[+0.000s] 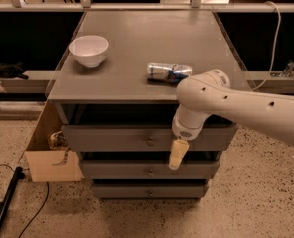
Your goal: Open top drawer
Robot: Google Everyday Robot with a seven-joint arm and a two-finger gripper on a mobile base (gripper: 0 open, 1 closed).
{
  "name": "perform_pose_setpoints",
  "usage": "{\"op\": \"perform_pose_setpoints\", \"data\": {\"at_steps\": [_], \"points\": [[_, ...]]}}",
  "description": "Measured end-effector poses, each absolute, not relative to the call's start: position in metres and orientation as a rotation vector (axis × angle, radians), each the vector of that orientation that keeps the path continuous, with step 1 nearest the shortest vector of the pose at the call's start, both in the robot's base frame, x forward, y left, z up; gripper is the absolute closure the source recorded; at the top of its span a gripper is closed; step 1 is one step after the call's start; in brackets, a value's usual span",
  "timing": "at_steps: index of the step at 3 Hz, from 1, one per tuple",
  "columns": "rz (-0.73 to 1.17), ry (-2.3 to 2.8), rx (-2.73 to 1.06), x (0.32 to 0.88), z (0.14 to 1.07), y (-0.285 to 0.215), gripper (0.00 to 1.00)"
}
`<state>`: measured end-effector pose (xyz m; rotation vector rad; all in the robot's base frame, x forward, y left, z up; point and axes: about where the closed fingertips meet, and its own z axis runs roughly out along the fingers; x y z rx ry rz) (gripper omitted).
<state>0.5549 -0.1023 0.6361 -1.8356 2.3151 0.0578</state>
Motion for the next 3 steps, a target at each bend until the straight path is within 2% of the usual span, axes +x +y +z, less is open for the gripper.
{"op": "perform_pose_setpoints", "data": {"at_steps": [1, 3], "points": [[0.058, 2.315, -1.836, 0.5549, 0.6361, -0.1023, 0.18], [0.052, 2.318, -1.840, 0.5509, 0.6374, -0.1045, 0.64]]}}
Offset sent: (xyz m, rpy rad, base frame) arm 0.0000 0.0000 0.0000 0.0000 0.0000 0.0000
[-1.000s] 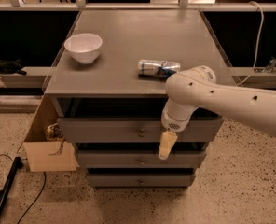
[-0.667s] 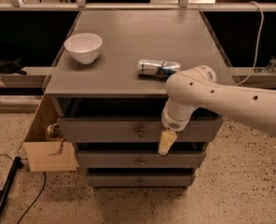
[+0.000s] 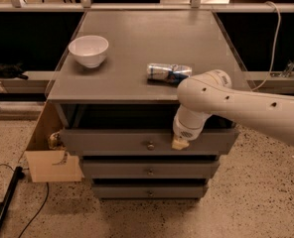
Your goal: Open top drawer
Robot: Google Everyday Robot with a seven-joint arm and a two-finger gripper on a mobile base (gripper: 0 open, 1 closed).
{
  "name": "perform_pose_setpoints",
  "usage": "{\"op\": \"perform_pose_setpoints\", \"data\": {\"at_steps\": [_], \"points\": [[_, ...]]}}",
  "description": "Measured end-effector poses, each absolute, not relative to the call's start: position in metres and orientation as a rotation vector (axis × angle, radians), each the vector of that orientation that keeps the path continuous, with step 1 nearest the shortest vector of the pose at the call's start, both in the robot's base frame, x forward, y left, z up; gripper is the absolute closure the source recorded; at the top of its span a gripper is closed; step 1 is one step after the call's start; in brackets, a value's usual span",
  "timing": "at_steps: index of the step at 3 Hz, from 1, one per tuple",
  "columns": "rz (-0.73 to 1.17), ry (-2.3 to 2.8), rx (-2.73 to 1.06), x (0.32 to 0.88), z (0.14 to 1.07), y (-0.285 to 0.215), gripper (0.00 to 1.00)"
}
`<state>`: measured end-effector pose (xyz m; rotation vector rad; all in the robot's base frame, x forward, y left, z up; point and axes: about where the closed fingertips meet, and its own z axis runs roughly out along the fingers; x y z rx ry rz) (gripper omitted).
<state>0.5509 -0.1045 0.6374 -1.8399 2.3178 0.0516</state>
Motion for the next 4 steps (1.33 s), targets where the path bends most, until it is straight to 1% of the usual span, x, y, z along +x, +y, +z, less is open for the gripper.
{"op": "perform_pose_setpoints", "data": {"at_steps": [1, 2, 3, 4], "points": [[0.052, 2.318, -1.840, 0.551, 0.643, -0.105, 0.90], [0.055, 2.321, -1.839, 0.549, 0.643, -0.105, 1.00], [0.069, 2.332, -1.835, 0.538, 0.641, -0.109, 1.00], [0.069, 2.332, -1.835, 0.538, 0.641, -0.109, 0.74]]}}
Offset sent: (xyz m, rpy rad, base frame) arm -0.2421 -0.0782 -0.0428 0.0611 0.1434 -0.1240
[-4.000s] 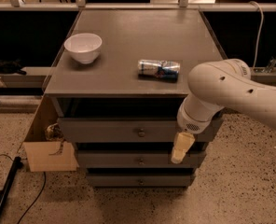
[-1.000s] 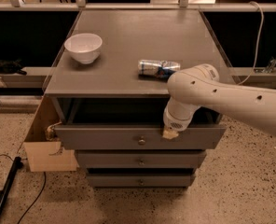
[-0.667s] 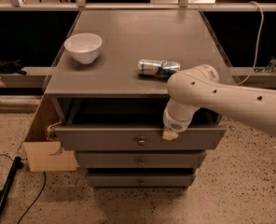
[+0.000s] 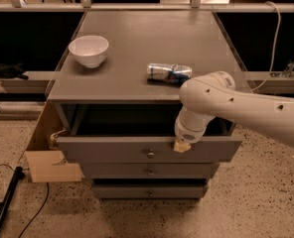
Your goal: Open top drawer
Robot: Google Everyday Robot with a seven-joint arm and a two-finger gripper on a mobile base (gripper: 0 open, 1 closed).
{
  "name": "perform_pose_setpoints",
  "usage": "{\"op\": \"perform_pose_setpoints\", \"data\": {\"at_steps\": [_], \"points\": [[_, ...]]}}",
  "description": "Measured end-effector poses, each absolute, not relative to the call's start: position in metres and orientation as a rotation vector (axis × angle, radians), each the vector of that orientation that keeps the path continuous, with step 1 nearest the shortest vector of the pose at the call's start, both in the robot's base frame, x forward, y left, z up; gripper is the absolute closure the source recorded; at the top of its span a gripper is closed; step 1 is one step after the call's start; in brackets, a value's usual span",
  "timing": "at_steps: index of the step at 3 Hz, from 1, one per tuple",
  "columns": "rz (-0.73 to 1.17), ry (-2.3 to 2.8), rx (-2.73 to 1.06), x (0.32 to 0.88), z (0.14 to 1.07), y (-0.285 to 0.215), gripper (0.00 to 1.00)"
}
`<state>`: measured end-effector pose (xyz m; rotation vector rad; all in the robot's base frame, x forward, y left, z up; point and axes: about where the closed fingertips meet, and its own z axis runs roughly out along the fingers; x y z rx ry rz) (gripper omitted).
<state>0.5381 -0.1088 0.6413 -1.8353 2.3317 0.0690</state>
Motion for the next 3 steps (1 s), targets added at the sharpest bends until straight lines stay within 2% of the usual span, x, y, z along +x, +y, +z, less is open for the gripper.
{"op": "perform_pose_setpoints", "data": {"at_steps": [1, 2, 3], "points": [[0.069, 2.332, -1.835, 0.5381, 0.6413, -0.1088, 0.43], [0.069, 2.332, -1.835, 0.5381, 0.6413, -0.1088, 0.19], [0.069, 2.332, -1.835, 0.5381, 0.6413, -0.1088, 0.00]]}}
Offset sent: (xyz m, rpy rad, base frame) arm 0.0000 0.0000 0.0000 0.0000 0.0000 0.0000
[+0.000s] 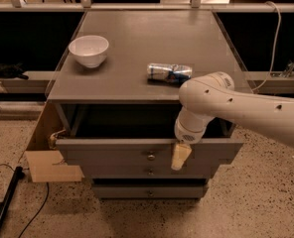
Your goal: Open top drawer
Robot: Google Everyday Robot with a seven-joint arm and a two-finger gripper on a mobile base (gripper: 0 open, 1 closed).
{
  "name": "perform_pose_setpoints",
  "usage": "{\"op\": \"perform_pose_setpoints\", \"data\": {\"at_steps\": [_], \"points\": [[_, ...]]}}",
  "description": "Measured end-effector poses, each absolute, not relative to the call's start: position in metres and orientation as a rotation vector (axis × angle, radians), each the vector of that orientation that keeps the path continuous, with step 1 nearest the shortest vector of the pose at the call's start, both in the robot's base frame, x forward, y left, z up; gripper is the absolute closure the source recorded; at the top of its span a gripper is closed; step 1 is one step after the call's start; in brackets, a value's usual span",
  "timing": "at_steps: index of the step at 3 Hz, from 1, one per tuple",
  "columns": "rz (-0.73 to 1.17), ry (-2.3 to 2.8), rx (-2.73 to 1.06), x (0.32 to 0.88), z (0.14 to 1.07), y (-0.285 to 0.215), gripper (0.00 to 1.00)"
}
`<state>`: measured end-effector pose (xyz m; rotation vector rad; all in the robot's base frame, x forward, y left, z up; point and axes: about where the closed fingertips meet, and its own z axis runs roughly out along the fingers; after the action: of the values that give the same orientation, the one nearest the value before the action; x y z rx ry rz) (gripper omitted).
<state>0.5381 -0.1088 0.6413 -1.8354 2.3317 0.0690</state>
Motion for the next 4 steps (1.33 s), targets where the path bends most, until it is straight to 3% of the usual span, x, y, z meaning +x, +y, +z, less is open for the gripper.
{"op": "perform_pose_setpoints", "data": {"at_steps": [1, 4], "points": [[0.065, 2.347, -1.849, 0.527, 0.639, -0.112, 1.00], [0.056, 2.360, -1.848, 0.486, 0.639, -0.126, 1.00]]}}
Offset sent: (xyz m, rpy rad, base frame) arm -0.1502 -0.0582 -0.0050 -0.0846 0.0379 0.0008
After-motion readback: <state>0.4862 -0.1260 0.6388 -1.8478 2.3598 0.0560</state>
